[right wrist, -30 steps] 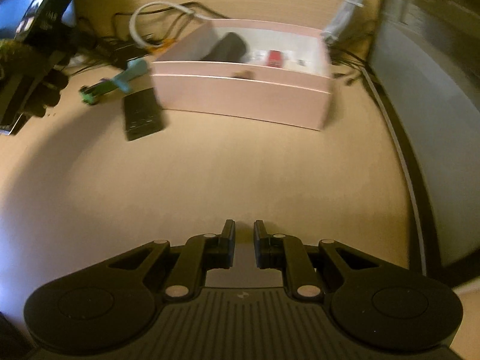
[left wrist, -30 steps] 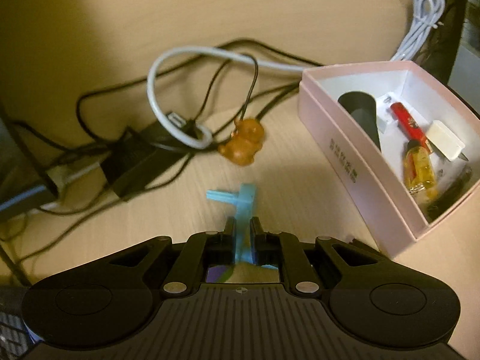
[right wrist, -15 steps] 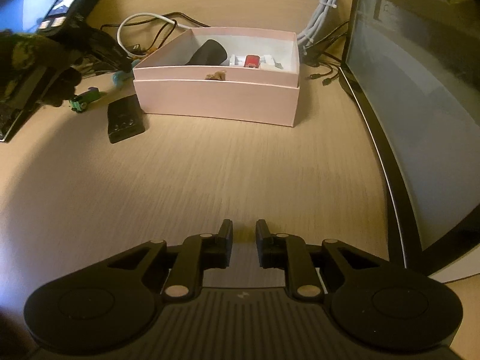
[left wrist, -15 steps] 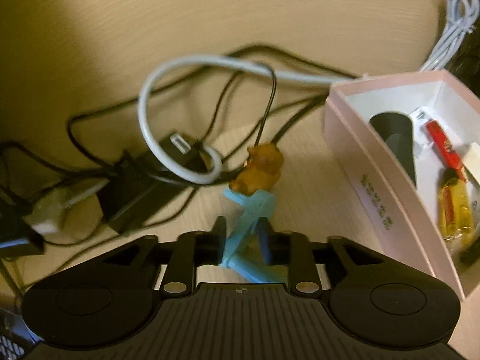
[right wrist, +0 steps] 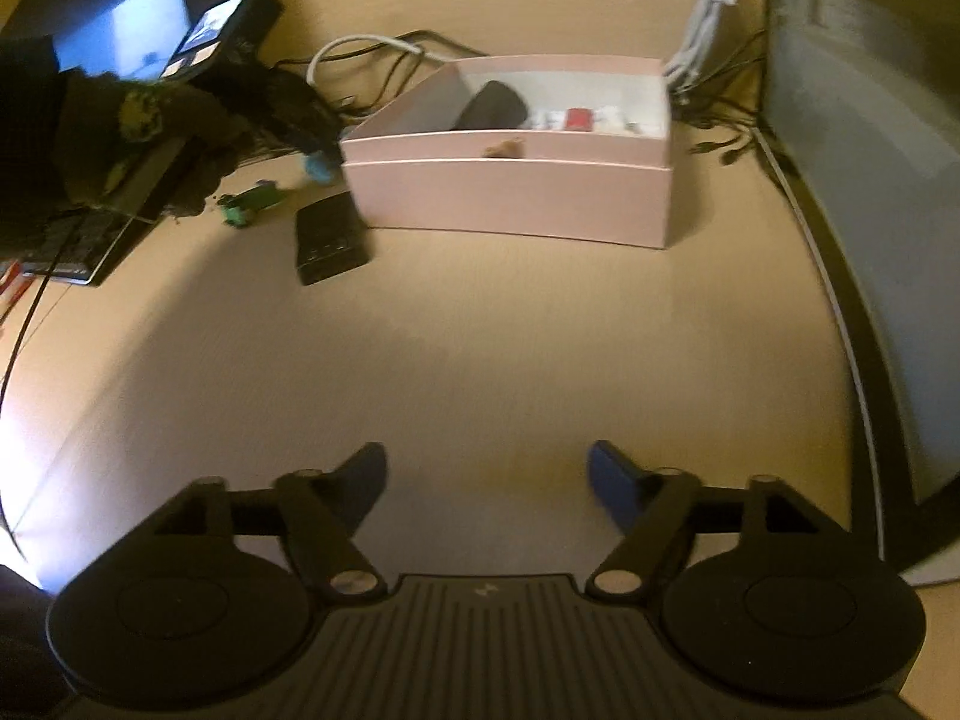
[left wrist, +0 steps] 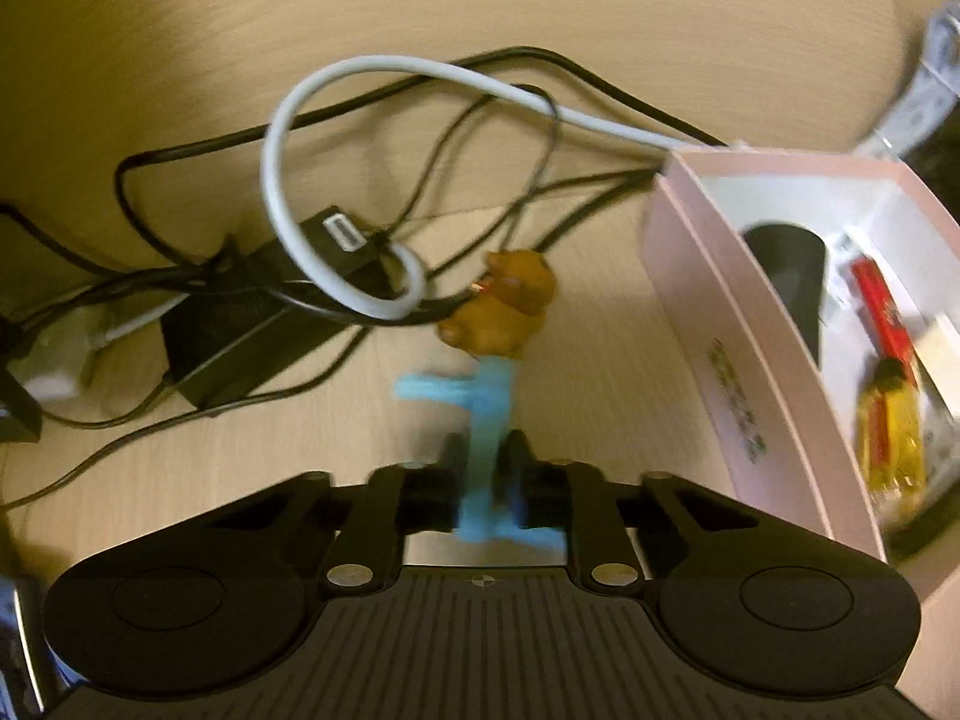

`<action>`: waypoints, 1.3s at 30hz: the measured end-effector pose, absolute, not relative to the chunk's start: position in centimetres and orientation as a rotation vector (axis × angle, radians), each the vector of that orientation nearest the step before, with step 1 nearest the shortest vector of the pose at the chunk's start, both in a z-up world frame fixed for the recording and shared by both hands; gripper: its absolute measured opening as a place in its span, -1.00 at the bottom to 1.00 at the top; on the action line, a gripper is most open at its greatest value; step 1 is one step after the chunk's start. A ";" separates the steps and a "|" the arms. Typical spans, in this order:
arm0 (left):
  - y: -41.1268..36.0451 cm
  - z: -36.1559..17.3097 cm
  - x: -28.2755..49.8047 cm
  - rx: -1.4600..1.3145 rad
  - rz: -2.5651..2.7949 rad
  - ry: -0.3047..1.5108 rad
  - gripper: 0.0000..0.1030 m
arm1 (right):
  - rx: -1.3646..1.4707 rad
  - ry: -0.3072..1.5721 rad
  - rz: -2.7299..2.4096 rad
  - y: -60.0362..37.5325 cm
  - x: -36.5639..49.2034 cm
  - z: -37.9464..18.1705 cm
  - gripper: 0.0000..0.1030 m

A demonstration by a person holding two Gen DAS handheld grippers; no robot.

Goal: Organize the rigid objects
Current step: 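Hold the teal piece in the left gripper while the right moves toward the orange bear figure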

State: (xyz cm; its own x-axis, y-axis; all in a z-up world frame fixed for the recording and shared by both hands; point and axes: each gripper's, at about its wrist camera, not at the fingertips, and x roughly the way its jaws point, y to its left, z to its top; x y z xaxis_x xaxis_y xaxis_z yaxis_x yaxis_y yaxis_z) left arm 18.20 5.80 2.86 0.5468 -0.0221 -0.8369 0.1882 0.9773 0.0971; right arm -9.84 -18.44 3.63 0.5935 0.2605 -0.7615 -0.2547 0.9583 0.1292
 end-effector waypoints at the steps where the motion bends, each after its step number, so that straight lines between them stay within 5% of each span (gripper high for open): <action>1: 5.6 2.9 17.9 0.199 -0.121 0.985 -0.72 | -0.002 0.889 0.315 -18.2 -9.8 3.6 0.62; 8: 5.6 3.1 14.6 0.221 -0.109 0.994 -0.73 | -0.042 0.866 0.368 -17.5 -9.8 3.4 0.65; 16: 6.9 3.2 9.5 0.180 -0.111 1.006 -0.73 | -0.102 0.887 0.400 -16.4 -9.5 3.1 0.93; 39: 12.1 3.3 -3.6 0.048 -0.200 1.002 -0.73 | -0.154 0.711 0.245 -10.2 -2.5 9.1 0.74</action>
State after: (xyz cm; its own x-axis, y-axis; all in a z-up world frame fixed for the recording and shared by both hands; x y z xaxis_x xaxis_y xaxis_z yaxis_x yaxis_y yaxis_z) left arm -3.60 12.07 3.33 0.5219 -0.1453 -0.8405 0.1893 0.9806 -0.0520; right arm -2.53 -10.17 9.15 0.7311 0.1694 -0.6610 -0.2732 0.9603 -0.0562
